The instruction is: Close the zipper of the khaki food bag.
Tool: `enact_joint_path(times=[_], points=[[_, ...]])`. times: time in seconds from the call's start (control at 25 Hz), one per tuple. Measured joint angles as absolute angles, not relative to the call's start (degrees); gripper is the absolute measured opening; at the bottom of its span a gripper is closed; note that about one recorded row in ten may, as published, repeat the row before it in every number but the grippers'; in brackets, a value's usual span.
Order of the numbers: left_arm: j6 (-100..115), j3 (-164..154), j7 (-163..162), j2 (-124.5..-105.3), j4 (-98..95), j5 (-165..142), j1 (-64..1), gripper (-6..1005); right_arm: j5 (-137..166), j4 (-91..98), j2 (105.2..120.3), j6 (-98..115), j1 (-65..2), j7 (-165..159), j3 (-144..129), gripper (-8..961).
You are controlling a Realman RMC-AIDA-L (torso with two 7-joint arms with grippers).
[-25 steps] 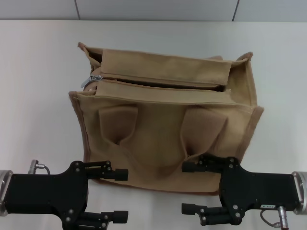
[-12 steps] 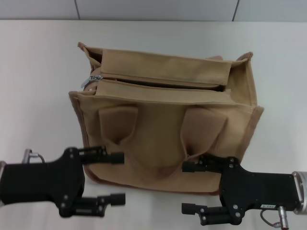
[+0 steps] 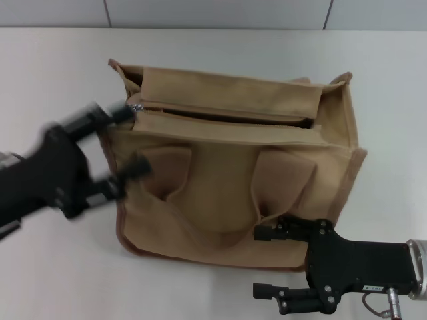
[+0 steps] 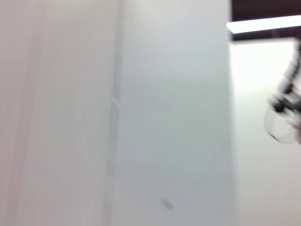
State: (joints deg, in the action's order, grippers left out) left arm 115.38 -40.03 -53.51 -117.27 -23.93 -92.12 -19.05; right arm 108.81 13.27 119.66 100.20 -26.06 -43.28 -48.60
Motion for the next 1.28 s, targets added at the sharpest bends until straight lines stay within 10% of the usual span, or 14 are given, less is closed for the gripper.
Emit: enact_joint_path(times=[1.28], points=[[98.3,-38.7,-43.9,-111.92,-21.9,-94.4,-18.0,771,108.7,13.3,119.62,100.1,-26.2,-43.4,-48.6,783]])
